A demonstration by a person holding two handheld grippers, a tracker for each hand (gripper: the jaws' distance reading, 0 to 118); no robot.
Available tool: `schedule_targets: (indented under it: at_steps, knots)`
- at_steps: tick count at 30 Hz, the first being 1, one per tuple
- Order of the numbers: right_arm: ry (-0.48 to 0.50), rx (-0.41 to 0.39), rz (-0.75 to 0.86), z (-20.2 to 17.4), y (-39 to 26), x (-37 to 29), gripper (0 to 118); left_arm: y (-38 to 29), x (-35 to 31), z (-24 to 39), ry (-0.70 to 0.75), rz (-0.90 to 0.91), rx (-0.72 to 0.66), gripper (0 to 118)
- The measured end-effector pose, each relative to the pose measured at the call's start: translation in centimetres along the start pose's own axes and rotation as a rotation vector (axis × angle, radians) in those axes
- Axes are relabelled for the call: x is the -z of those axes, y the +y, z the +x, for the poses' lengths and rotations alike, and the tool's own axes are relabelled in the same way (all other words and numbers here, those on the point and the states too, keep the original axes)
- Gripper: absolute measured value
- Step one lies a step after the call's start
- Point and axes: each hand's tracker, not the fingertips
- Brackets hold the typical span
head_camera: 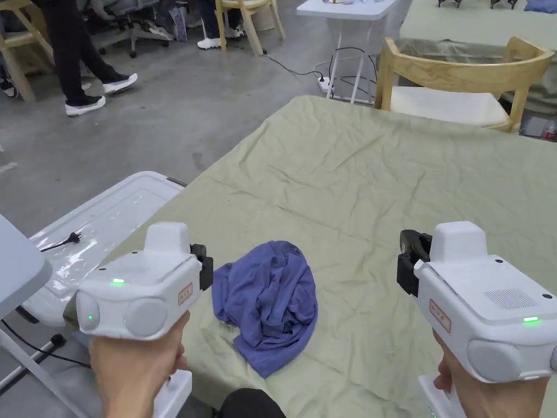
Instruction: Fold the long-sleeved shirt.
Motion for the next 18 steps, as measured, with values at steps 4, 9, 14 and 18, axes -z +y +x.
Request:
schedule_targets:
  at_steps: [4,9,14,18]
  knots:
    - [-0.004,0.006,-0.054,0.7,-1.3,1.5,1,1.4,4.8,0.3,-0.099,-0.158,0.077,0]
    - [-0.001,-0.005,-0.121,1.3,-3.3,3.7,1,0.7,10.8,1.6,-0.187,-0.362,0.191,0]
    - [-0.001,-0.019,-0.166,1.7,-4.4,5.4,1,-0.4,13.7,2.7,-0.203,-0.370,0.156,16]
    - [0.002,-0.003,-0.188,2.1,-5.1,6.4,1,0.1,15.7,3.4,-0.235,-0.397,0.185,58]
